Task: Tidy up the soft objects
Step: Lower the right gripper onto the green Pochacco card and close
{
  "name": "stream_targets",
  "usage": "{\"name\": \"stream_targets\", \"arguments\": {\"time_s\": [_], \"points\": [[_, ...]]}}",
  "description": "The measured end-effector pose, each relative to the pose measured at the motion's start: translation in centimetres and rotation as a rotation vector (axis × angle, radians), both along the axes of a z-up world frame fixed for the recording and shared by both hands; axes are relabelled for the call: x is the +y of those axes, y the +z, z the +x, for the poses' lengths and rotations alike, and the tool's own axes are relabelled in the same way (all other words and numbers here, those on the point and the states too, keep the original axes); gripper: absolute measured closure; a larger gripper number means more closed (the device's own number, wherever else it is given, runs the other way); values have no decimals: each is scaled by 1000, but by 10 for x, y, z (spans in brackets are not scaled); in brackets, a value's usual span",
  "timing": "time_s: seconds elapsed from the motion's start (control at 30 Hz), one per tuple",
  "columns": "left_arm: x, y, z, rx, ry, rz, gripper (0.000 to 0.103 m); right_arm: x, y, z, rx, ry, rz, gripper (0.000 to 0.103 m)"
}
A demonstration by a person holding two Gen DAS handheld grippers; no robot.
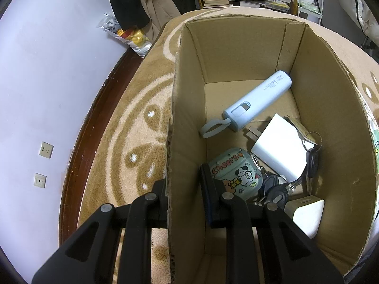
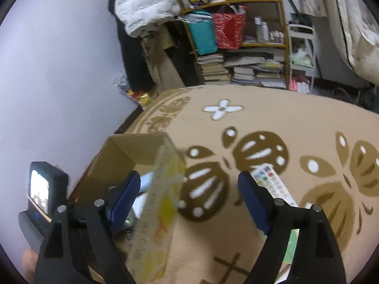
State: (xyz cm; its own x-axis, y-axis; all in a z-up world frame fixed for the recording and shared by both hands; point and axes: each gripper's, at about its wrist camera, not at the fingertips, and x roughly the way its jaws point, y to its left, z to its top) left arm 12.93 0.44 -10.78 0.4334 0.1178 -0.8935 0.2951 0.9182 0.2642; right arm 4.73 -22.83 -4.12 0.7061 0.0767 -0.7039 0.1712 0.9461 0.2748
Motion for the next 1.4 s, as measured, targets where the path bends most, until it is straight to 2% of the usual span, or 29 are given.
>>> {"name": "stream_targets", "arguments": {"time_s": [0.23, 0.43, 0.7, 0.87, 0.97, 1.4], "points": [[0, 0, 0, 0, -1, 0, 83, -36, -27, -10, 78, -76, -2, 13], [0, 0, 0, 0, -1, 1, 83, -49, -50, -12, 156, -76, -20, 13], [0, 0, -1, -1, -2, 2, 83, -53, -78, -11, 218, -74, -56, 14], [0, 0, -1, 0, -1, 0, 83, -57, -90, -11, 246, -81, -50, 28], [0, 0, -1, 0, -1, 2, 83, -60, -92, -12, 253, -86, -62, 30], [1, -1, -1, 1, 1, -5, 83, -56, -99, -17, 281, -65, 26, 39]]}}
